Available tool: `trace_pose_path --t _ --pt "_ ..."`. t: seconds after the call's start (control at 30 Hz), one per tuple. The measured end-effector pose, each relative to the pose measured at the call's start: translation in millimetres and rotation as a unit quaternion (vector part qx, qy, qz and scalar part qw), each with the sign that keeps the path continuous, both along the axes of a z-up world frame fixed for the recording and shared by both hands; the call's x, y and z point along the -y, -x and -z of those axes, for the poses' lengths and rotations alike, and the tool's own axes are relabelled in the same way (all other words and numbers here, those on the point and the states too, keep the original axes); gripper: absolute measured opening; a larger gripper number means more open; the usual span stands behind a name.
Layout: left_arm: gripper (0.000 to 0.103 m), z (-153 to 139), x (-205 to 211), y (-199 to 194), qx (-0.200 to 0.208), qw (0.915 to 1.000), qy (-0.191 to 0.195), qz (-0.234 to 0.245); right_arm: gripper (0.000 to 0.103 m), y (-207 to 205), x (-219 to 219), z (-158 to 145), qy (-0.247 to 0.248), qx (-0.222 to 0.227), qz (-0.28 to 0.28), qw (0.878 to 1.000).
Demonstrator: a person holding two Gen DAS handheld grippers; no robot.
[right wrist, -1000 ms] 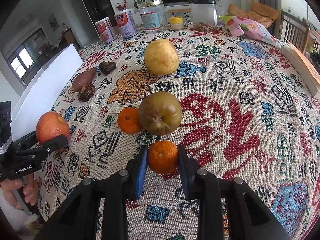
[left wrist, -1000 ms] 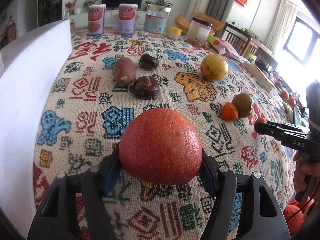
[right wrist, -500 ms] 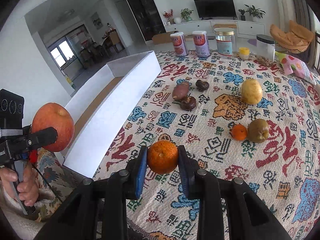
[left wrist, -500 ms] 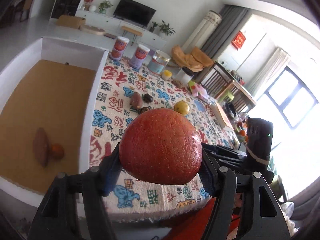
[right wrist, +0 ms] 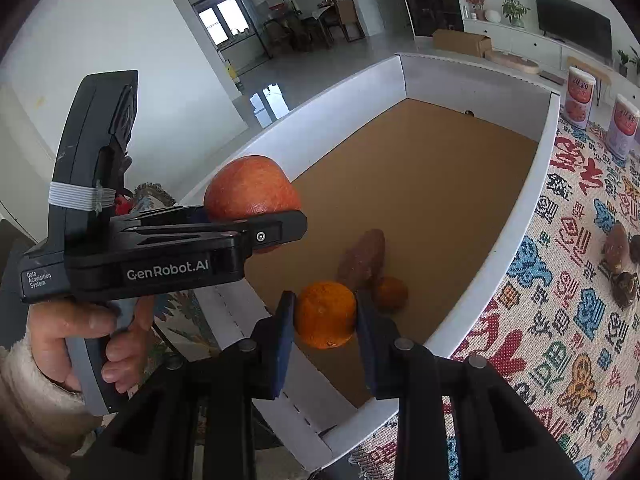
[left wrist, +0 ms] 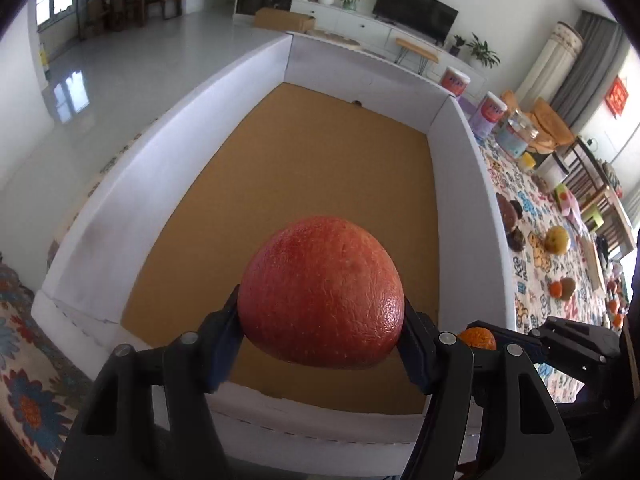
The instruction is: Organize fruits
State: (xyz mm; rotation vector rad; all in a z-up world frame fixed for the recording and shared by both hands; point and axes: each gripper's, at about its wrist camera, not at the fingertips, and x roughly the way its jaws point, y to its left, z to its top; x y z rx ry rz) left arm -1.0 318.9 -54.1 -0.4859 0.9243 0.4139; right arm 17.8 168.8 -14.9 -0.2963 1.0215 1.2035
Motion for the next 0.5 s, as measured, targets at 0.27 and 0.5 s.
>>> trace_pose_path --t 0.27,0.5 --pt "0.093 -14 16 4 0.022 0.9969 -0.075 -0.014 0.063 -2 11 -1 -0.018 0.027 0.035 0.999" --pt "0.096 -49 89 -23 0.092 0.9906 -0.08 0.063 0.084 -30 118 -22 -0.037 0.092 0.122 0.988"
